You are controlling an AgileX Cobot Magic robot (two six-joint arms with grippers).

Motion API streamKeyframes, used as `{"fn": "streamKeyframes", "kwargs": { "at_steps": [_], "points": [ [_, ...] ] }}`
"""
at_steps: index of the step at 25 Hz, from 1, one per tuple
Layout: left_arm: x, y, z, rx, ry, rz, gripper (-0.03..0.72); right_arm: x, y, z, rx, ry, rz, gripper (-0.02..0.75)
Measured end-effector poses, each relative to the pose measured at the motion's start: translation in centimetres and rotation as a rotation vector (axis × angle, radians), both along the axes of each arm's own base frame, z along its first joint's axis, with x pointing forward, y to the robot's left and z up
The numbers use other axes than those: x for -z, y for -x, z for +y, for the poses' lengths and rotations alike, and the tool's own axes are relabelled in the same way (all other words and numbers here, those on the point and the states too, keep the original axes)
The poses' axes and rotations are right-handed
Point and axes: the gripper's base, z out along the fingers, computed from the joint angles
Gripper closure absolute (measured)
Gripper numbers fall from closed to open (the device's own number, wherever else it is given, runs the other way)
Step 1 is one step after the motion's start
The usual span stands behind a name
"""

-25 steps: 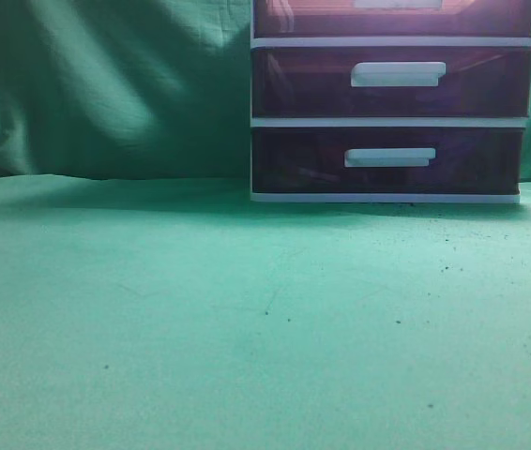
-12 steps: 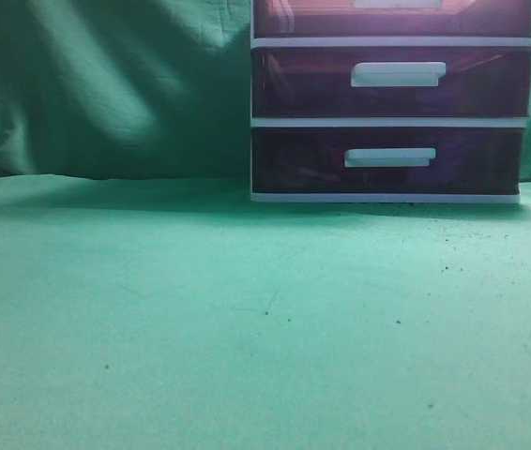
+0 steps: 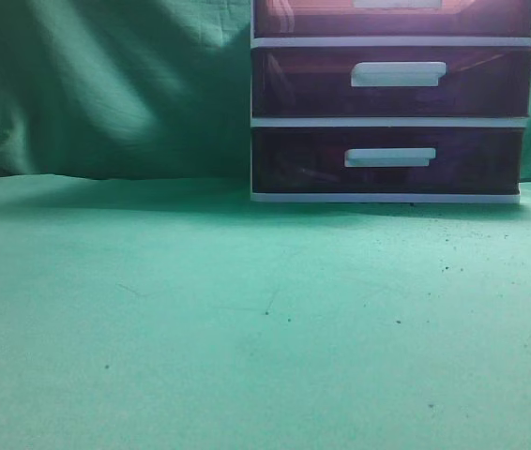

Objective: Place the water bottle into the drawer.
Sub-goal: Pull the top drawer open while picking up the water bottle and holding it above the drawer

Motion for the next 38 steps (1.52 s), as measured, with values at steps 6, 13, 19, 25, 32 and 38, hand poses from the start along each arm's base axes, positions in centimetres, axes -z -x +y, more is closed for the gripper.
{"fn": "streamKeyframes", "kwargs": {
  "at_steps": [6, 13, 19, 25, 32, 38],
  "points": [
    [-6.3, 3.2, -1.8, 0.223, 0.039, -0.161, 0.377, 0.0, 0.0, 0.0, 0.0, 0.0, 0.0, 0.691],
    [-13.8, 6.1, -3.4, 0.441, 0.132, -0.269, 0.377, -1.0, -0.2, 0.2, 0.018, -0.147, -0.096, 0.691],
    [-15.6, 7.3, -4.5, 0.612, 0.12, -0.192, 0.377, -3.9, -0.4, -0.7, 0.114, -0.344, -0.404, 0.691],
    [-15.5, 7.4, -4.6, 0.631, 0.099, -0.171, 0.377, -8.8, 0.6, -1.2, 0.125, -0.31, -0.618, 0.691],
    [-15.5, 7.6, -4.7, 0.649, 0.104, -0.164, 0.377, -17.6, -0.3, 0.1, 0.003, -0.216, -0.48, 0.691],
    [-15.5, 7.6, -4.8, 0.655, 0.105, -0.163, 0.377, -20.3, -5.6, 0.8, -0.06, 0.008, -0.306, 0.691]
  ]
}}
